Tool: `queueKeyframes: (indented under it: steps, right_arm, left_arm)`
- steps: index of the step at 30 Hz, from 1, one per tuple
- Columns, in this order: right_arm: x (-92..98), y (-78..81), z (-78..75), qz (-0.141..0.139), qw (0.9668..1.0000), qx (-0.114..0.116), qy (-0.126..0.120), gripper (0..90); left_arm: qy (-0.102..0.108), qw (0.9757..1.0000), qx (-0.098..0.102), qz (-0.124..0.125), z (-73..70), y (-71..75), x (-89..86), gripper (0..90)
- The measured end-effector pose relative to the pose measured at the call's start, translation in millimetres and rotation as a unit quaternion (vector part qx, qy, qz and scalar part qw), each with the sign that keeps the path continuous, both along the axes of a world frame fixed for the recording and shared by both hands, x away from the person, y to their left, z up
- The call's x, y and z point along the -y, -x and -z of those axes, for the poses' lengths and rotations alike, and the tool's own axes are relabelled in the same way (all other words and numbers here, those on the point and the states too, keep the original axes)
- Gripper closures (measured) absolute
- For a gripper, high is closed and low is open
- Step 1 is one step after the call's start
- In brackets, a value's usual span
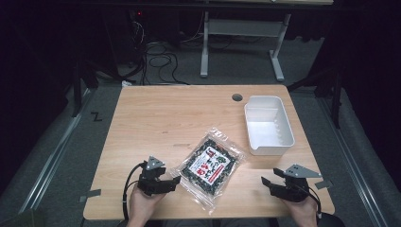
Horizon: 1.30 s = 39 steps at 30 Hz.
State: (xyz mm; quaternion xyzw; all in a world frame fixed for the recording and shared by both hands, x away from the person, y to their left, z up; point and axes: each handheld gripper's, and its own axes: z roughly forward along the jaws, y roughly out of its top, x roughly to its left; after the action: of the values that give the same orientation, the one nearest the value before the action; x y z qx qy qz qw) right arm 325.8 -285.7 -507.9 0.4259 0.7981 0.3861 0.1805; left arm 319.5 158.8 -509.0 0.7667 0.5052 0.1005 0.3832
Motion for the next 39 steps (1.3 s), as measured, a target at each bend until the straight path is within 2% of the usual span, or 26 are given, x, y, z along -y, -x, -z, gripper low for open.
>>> queueKeyframes:
  steps: [7, 10, 11, 15, 18, 23, 30, 35, 39]
  right_arm:
    - [-1.0, 0.1, 0.7, -0.003, 1.0000, 0.006, 0.007, 37.2]
    - [-0.8, -0.9, 1.4, -0.002, 1.0000, 0.004, 0.005, 37.2]
    - [-0.6, -1.3, 1.6, -0.003, 1.0000, 0.002, 0.005, 37.4]
    - [-2.1, -2.3, 4.0, -0.010, 0.9998, -0.003, 0.018, 37.7]
    - [-2.7, -3.0, 4.1, -0.012, 0.9996, -0.004, 0.024, 37.8]
    - [-1.8, -3.4, 4.1, -0.009, 0.9997, -0.002, 0.023, 38.4]
    - [-2.2, -3.1, 4.3, -0.006, 0.9996, -0.001, 0.027, 38.4]
    - [-1.1, -3.1, 3.9, -0.004, 0.9997, 0.001, 0.026, 38.3]
    - [-0.8, -3.3, 4.0, -0.003, 0.9997, 0.000, 0.025, 38.1]
  left_arm:
    - [-0.006, 1.0000, -0.002, 0.003, -0.2, -1.1, 2.3, 29.7]
    - [-0.029, 0.9996, 0.006, -0.002, -3.3, -1.2, 5.0, 28.5]
    - [-0.026, 0.9996, 0.012, -0.007, -6.6, -1.5, 5.5, 28.0]
    - [-0.023, 0.9996, 0.013, -0.007, -8.9, -3.5, 7.2, 26.7]
    - [-0.020, 0.9998, 0.007, -0.001, -9.0, -6.5, 10.7, 26.2]
    - [-0.026, 0.9996, -0.004, 0.006, -10.3, -13.7, 19.6, 24.9]
    - [-0.043, 0.9990, -0.009, 0.009, -11.6, -30.4, 42.3, 23.9]
    - [-0.064, 0.9975, -0.029, 0.003, -6.8, -44.4, 53.5, 24.0]
    - [-0.067, 0.9970, -0.039, -0.002, -2.1, -52.0, 58.7, 23.6]
